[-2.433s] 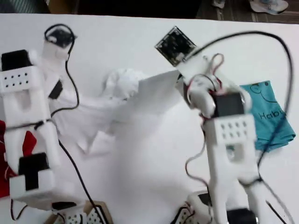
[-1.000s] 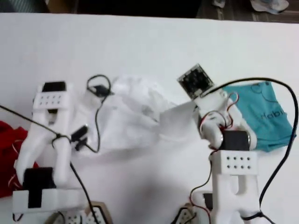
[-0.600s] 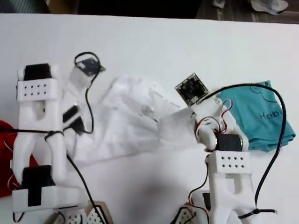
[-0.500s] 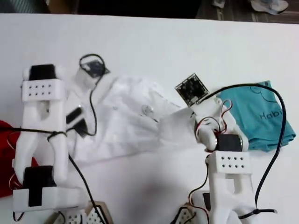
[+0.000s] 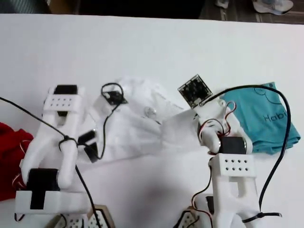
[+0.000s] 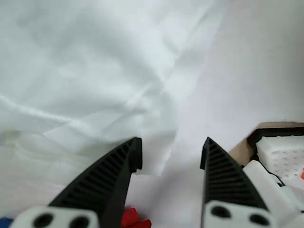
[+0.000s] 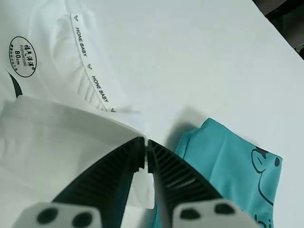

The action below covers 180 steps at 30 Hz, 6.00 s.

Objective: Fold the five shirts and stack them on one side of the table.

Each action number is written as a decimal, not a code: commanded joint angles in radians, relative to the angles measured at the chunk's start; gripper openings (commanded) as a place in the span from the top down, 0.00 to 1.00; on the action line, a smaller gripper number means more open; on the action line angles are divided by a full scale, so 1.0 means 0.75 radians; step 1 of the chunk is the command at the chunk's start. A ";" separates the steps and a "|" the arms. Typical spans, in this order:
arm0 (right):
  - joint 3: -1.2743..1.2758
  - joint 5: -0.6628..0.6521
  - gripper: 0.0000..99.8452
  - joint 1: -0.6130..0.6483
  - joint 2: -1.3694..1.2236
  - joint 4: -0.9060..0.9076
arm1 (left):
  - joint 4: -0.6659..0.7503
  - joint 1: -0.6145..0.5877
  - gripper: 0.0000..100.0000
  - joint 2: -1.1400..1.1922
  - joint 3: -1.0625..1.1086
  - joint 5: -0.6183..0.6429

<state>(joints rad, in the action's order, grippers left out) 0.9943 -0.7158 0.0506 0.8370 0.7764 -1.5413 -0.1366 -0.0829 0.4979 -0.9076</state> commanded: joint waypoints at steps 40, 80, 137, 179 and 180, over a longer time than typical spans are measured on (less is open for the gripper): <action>-0.016 -0.002 0.98 -0.005 -0.003 -0.017 | 0.395 -0.117 0.96 -0.008 0.208 0.115; -0.129 0.002 0.98 0.001 -0.007 -0.046 | 0.172 -0.055 0.95 -0.004 -0.021 0.153; -0.094 -0.006 0.98 0.001 -0.007 -0.040 | 0.223 -0.072 0.76 -0.002 -0.265 0.243; -0.982 0.196 0.98 0.060 0.093 0.163 | -0.305 -0.133 0.97 -0.376 -1.104 0.258; -0.994 0.196 0.98 0.038 0.095 0.165 | -0.293 -0.135 0.97 -0.423 -1.098 0.258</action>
<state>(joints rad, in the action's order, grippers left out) 0.3284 -0.5762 0.1043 0.8784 0.8945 -1.7683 -0.2470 -0.2793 -0.2846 -0.7204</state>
